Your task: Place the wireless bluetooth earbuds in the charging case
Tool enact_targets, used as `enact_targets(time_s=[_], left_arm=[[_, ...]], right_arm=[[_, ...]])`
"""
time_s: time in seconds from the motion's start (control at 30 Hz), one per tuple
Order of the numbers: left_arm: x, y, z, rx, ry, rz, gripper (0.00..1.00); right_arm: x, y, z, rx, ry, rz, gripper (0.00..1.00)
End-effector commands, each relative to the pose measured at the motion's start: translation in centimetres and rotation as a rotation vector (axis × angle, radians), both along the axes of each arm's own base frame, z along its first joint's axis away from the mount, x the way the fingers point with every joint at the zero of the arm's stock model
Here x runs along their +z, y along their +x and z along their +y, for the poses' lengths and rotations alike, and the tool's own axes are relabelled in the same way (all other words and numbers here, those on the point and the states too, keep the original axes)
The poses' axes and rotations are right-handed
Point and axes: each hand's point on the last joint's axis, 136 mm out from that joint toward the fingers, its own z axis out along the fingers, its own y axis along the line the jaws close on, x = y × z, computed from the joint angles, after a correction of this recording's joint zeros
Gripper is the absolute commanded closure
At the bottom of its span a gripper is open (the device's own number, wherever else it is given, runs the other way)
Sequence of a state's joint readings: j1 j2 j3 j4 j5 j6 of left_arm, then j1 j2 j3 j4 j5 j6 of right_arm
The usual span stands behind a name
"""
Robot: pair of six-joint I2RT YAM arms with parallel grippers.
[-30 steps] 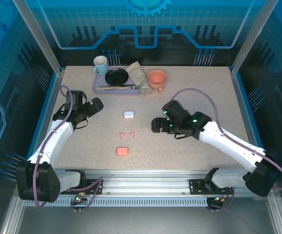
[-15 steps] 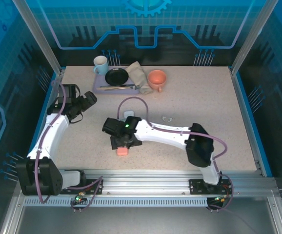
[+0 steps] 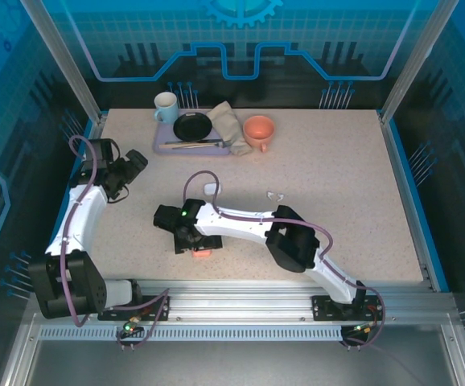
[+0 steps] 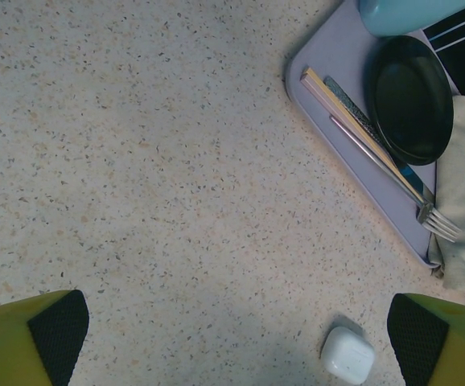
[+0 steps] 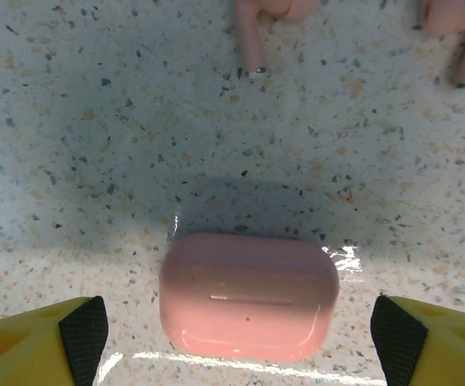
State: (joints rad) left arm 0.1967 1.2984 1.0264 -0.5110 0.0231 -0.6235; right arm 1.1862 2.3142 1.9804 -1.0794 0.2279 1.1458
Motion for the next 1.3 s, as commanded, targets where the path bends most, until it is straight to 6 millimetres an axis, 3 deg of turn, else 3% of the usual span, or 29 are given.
enact_targets(time_s=[0.0, 0.47, 0.97, 1.0, 1.27], left_arm=[[0.2, 0.2, 0.1, 0.007, -0.03, -0.017, 0.01], [0.5, 0.1, 0.0, 0.007, -0.042, -0.041, 0.01], [0.5, 0.1, -0.5, -0.004, -0.063, -0.05, 0.01], [0.5, 0.1, -0.5, -0.006, -0.065, -0.052, 0.01], [0.9, 0.5, -1.7, -0.054, -0.114, -0.081, 0.01]], right_arm=[[-1.2, -1.0, -0.8, -0.025, -0.078, 0.023, 0.12], [-3.0, -1.2, -1.4, -0.059, -0.109, 0.038, 0.18], [-4.1, -1.5, -2.4, -0.102, -0.077, 0.056, 0.4], [-3.0, -1.5, -2.3, -0.102, -0.052, 0.045, 0.42], [0.0, -1.4, -5.1, -0.139, -0.016, -0.036, 0.5]])
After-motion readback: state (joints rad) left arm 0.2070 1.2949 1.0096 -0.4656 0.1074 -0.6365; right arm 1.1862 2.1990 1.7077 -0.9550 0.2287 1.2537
